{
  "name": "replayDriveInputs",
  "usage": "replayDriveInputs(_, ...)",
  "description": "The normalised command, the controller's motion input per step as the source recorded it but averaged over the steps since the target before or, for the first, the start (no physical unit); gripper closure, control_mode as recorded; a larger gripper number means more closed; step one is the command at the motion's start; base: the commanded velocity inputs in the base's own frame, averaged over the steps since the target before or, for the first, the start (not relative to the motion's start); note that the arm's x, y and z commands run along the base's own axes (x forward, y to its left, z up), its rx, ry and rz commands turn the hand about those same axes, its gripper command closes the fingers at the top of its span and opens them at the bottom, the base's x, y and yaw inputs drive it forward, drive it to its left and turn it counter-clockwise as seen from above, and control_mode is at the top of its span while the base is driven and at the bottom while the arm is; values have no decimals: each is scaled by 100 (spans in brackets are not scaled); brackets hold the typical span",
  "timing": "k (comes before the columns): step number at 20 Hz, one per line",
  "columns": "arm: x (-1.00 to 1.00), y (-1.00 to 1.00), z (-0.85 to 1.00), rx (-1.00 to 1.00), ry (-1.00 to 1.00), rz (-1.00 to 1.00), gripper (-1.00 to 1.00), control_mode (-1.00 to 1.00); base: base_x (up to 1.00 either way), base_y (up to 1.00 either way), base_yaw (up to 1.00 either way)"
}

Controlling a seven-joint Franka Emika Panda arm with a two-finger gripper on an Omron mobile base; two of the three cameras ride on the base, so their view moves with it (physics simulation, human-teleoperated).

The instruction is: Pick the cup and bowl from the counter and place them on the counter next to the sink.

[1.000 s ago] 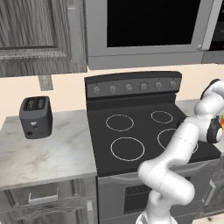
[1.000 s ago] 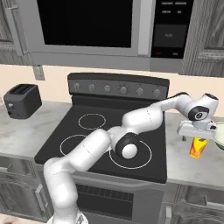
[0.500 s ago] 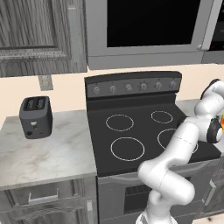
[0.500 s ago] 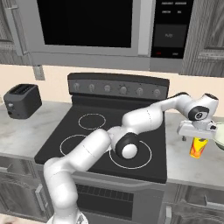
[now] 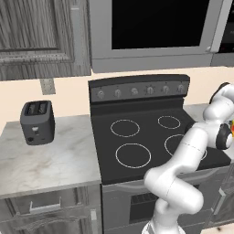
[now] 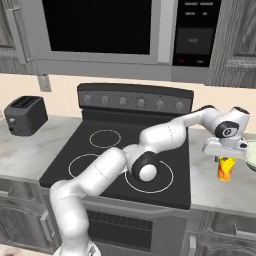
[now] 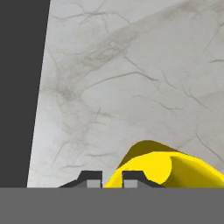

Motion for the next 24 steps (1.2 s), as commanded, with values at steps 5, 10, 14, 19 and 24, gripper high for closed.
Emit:
replayDriveInputs(5,-11,1,0,0,0,0,100,-100,0,0,0)
replayDriveInputs(10,-37,21,24,0,0,4,100,-100,0,0,0)
replayDriveInputs(14,-43,19,35,0,-1,4,100,-100,0,0,0)
replayDriveInputs(19,-24,25,23,0,-7,1,100,-100,0,0,0)
replayDriveInputs(24,-31,48,1,0,-16,3,100,-100,0,0,0)
